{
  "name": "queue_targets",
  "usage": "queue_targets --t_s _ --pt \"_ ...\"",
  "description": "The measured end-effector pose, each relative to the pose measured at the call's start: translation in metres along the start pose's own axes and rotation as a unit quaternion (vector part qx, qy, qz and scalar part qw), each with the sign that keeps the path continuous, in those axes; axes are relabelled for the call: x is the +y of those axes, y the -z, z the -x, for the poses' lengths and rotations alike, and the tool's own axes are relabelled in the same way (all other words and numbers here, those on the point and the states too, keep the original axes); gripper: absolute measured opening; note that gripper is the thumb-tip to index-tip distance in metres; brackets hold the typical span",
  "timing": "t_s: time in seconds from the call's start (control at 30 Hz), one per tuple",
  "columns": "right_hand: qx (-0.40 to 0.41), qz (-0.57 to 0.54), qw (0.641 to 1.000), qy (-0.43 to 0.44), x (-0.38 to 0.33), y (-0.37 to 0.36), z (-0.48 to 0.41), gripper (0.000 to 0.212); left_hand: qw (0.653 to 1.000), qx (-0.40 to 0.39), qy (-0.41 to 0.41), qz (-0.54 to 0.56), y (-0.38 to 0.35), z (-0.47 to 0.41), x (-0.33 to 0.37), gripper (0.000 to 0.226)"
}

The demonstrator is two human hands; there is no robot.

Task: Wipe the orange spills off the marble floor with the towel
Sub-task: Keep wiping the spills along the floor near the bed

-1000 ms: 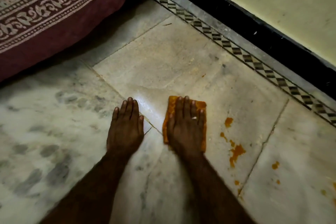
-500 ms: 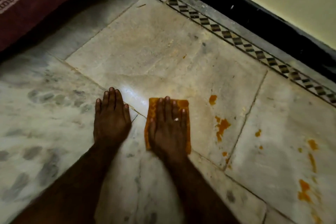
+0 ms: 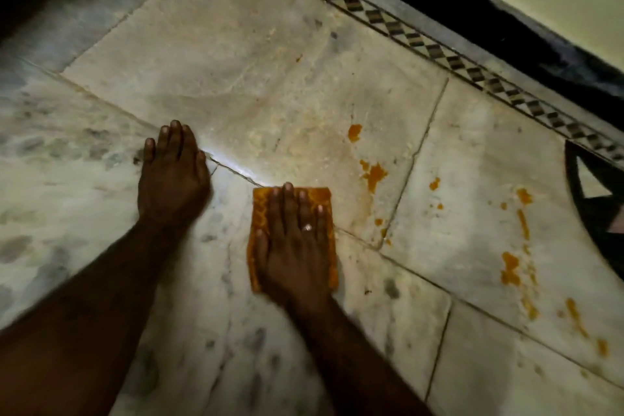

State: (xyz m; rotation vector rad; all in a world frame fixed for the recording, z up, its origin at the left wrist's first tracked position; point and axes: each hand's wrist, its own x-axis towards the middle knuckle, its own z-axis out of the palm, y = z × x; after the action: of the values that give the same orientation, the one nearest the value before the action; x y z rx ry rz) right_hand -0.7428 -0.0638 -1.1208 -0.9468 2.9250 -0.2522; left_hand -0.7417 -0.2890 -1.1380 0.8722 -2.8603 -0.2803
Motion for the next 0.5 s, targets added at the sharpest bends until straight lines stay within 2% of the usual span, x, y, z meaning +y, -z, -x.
queue_targets --t_s 0.13,0.3,0.4,0.43,0.5 --pt "-0.004 0.019 0.998 -0.066 0.054 0.011 -0.023 0.066 0.999 -0.014 -0.015 0.026 0.004 0.004 0.006 0.063" --pt "-0.006 0.084 0.978 -0.190 0.132 0.029 0.045 0.068 0.985 -0.064 -0.151 0.053 -0.004 0.051 0.080 0.062" --pt "0.002 0.094 0.959 -0.268 0.117 0.027 0.094 0.067 0.982 -0.066 -0.173 0.027 -0.015 0.076 0.109 0.061" --pt "0.004 0.090 0.961 -0.262 0.101 0.023 0.103 0.067 0.984 -0.066 -0.166 0.018 -0.016 0.078 0.110 0.061" --pt "-0.001 0.069 0.979 -0.194 0.071 0.015 0.103 0.067 0.985 -0.067 -0.160 0.007 -0.017 0.078 0.108 0.061"
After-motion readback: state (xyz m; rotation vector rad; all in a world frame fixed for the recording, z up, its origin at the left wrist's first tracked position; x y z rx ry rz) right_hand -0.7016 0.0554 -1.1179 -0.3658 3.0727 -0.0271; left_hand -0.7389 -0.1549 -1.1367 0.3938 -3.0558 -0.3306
